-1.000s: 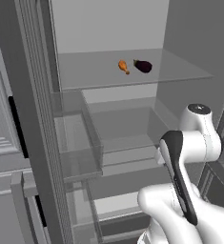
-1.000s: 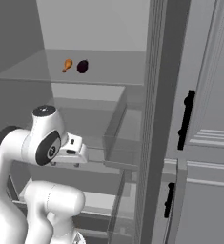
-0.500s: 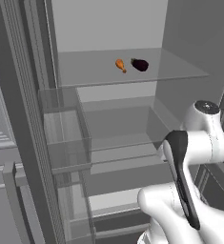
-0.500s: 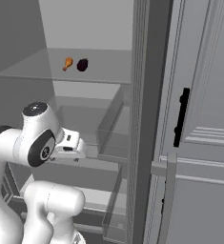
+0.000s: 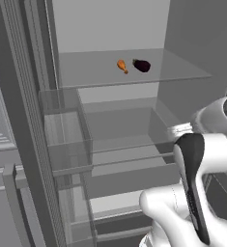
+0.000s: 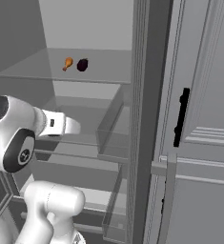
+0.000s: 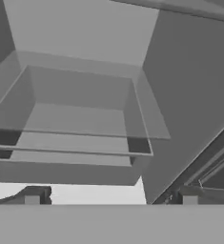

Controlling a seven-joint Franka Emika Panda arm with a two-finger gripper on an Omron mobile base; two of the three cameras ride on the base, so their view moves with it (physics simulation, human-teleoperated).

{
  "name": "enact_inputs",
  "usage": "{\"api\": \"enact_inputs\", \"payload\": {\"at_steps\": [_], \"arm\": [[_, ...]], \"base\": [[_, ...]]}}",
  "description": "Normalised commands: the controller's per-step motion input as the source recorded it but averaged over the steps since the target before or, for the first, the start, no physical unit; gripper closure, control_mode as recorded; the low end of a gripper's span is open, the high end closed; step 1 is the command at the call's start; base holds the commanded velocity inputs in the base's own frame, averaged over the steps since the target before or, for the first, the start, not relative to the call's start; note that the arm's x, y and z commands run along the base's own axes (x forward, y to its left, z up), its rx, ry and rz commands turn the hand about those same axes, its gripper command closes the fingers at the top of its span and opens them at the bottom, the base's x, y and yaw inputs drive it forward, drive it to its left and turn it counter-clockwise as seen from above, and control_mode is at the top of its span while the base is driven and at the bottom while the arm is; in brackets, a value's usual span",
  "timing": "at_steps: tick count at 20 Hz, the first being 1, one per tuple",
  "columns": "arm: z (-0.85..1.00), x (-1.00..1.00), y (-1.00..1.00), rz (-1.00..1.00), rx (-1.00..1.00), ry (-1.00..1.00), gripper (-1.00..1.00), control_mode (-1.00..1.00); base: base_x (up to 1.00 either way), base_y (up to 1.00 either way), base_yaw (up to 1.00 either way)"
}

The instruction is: Place one eggplant and one chicken drumstick in each tupperware on the nearby counter, to pack two identical lunches.

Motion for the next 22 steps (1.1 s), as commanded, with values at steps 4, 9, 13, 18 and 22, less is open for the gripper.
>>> {"api": "enact_inputs", "payload": {"at_steps": [4,9,13,18,22], "arm": [[1.0,0.32,0.0,-0.11,0.16,-0.38,-1.0,-1.0],[0.85,0.77,-0.02,-0.12,0.42,-0.13,-1.0,-1.0],[0.27,1.0,-0.14,-0.01,0.44,0.01,-1.0,-1.0],[0.0,1.0,0.1,0.0,0.11,0.0,-1.0,-1.0],[0.06,0.87,0.18,0.0,-0.25,0.0,-1.0,-1.0]], "base": [[0.0,0.0,0.0],[0.0,0.0,0.0],[0.0,0.0,0.0],[0.0,0.0,0.0],[0.0,0.0,0.0]]}}
